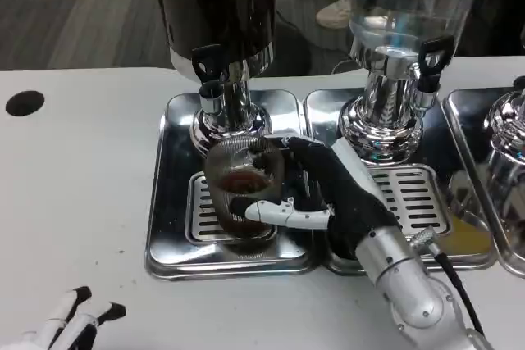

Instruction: Grasp the cup under the faucet to collect the drink, then remove the cup.

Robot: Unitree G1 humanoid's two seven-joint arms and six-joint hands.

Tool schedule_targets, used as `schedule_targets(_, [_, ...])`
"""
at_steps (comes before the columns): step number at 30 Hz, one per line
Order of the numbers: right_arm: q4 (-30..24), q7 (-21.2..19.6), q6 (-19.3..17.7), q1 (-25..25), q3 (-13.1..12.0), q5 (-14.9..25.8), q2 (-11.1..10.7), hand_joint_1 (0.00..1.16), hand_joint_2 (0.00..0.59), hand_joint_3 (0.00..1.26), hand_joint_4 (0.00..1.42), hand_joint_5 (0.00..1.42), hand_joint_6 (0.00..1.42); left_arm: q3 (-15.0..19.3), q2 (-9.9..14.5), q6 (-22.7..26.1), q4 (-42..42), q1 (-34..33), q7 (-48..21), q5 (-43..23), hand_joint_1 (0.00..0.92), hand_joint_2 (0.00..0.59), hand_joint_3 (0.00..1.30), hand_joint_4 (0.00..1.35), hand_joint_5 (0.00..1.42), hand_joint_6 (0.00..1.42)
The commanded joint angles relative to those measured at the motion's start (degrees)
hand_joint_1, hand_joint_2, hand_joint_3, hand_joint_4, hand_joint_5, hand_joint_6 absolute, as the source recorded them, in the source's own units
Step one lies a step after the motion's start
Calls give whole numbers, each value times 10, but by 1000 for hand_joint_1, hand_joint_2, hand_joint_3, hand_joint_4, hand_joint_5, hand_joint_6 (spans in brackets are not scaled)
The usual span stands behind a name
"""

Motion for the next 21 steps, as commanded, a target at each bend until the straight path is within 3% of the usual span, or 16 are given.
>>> schedule_targets(1, [-41, 4, 6, 9, -6, 7, -3, 698, 93, 404, 413, 373, 179, -3, 3, -4, 4, -2, -10, 7, 0, 71, 291, 109, 180, 415])
schedule_targets(21, [-175, 51, 25, 85, -22, 28, -42, 693, 90, 418, 413, 375, 179, -22, 6, 1, 11, -27, -28, 22, 0, 72, 291, 109, 191, 416])
